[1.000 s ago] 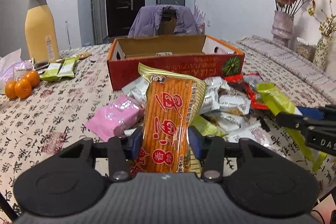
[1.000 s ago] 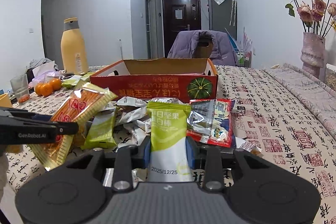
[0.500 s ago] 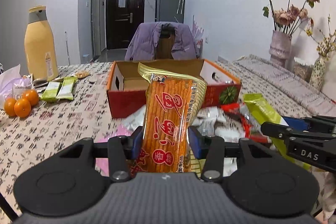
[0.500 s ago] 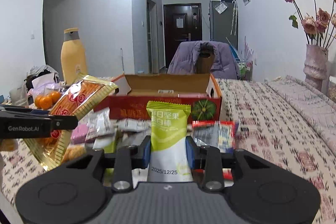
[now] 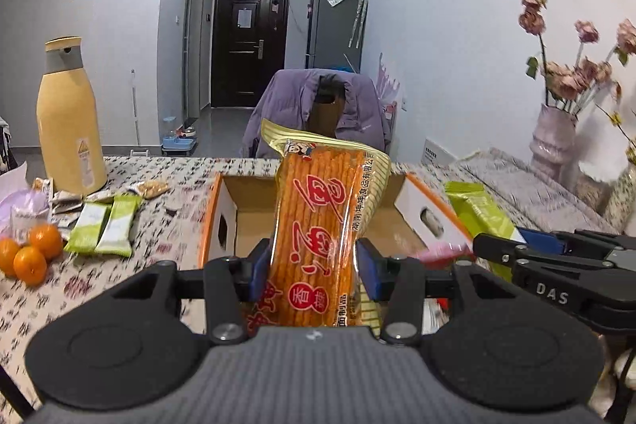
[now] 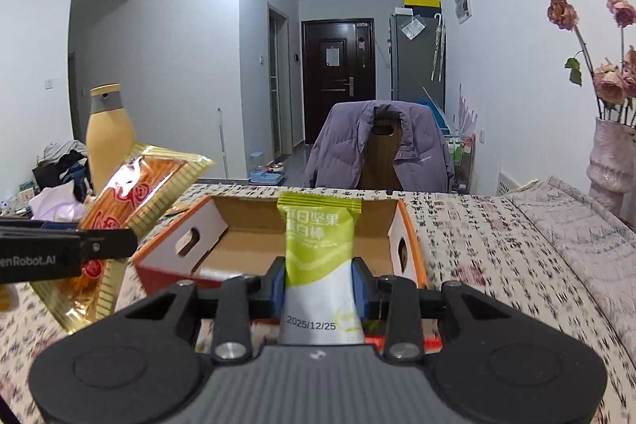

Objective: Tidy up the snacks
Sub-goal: 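Carry both packets into the box and open both grippers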

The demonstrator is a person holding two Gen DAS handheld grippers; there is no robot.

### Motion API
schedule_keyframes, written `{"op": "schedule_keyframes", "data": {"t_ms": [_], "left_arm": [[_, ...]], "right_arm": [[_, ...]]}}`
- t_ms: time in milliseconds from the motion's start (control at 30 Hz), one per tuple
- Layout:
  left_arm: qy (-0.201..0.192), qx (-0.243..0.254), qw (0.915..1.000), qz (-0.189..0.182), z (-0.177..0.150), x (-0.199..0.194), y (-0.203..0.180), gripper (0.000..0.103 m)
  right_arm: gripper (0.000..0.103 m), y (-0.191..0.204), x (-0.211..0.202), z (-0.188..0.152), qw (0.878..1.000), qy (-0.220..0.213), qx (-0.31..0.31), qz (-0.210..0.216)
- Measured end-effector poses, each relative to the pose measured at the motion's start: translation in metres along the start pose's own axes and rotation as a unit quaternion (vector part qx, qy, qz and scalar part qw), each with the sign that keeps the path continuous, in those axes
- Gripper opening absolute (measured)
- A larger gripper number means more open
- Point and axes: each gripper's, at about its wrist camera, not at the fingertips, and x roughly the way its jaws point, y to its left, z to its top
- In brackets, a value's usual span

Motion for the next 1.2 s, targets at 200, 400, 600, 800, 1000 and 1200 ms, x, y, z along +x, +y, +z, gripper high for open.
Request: {"op": "schedule_keyframes", "data": {"t_ms": [200,400,600,800,1000,1200], "left_arm": [[0.008,-0.002,0.9997,0.022,0.035,0.043,0.002,0.046],[0.030,-0.007,0.9982,0.051,0.056,0.097,0.007,0.046],[0.091,-0.021,0.9936,0.063,0.048,0.158,0.016,0.046],[0.130,-0.024,0.9892,0.064,0.033,0.192,0.025,0.048],[0.148,-0.028,0.9867,0.061,0.027,0.204,0.030,0.068],[0.159,-0.025,0.9847,0.068,0.023,0.211,0.028,0.085]], "right_arm": [[0.033,-0.008,0.052,0.037,1.000,0.018,0.006,-0.006],[0.033,-0.015,0.112,0.061,0.999,0.046,0.015,-0.014],[0.033,-0.024,0.171,0.067,0.995,0.096,0.025,-0.030],[0.036,-0.029,0.207,0.058,0.990,0.134,0.024,-0.024],[0.075,-0.033,0.216,0.054,0.990,0.137,0.032,-0.022],[0.098,-0.040,0.225,0.053,0.988,0.146,0.038,-0.020]]}}
